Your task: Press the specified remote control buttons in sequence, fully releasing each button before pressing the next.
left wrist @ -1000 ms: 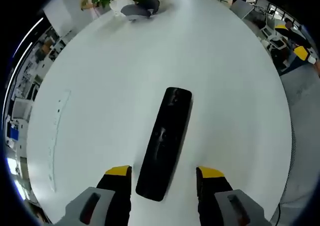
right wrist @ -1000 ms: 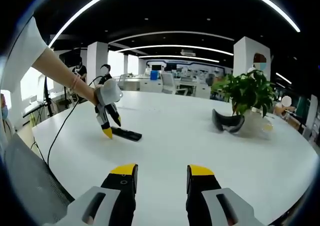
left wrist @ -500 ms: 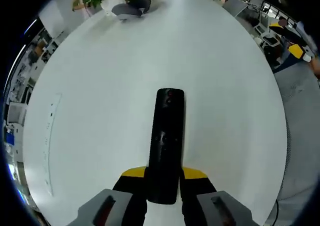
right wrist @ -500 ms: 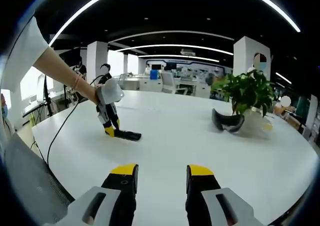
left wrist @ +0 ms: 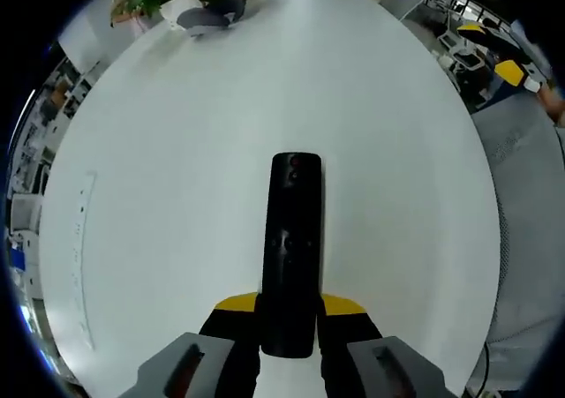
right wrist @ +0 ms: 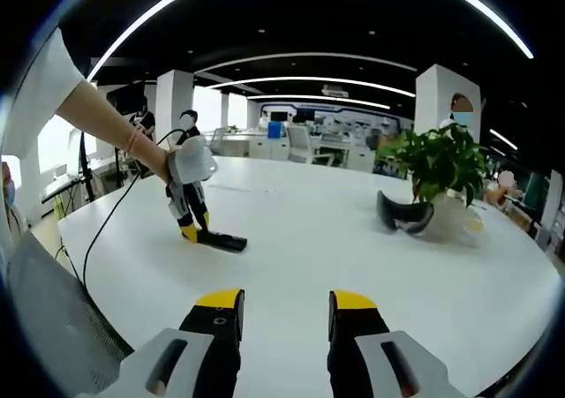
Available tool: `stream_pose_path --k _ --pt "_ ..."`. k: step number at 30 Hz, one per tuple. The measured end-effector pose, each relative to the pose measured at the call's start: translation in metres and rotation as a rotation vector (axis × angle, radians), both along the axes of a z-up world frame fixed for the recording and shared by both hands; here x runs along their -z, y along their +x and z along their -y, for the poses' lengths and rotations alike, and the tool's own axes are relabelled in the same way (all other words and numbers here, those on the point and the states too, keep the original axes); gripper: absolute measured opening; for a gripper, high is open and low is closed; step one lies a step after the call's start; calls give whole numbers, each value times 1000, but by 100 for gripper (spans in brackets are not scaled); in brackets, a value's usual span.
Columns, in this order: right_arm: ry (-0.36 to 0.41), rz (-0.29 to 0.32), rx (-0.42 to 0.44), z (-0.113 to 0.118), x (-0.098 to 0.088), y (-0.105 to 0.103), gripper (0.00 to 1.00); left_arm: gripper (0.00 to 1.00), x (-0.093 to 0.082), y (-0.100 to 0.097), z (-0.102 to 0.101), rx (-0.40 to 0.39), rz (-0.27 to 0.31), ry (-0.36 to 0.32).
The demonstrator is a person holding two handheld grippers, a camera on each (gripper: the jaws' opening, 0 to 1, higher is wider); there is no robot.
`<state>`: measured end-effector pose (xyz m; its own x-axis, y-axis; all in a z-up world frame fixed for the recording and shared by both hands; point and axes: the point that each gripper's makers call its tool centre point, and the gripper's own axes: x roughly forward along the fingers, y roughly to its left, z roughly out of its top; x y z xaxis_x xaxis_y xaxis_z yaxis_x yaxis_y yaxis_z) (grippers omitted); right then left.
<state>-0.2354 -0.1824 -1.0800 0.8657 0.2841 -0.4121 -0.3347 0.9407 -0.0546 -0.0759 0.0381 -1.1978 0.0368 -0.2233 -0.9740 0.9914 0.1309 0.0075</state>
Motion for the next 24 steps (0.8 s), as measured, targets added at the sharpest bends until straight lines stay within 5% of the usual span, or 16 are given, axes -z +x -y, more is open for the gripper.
stream_pose_path --k 24 --pt "-10 -5 -22 -4 0 -1 36 23 -1 -24 -1 -10 12 6"
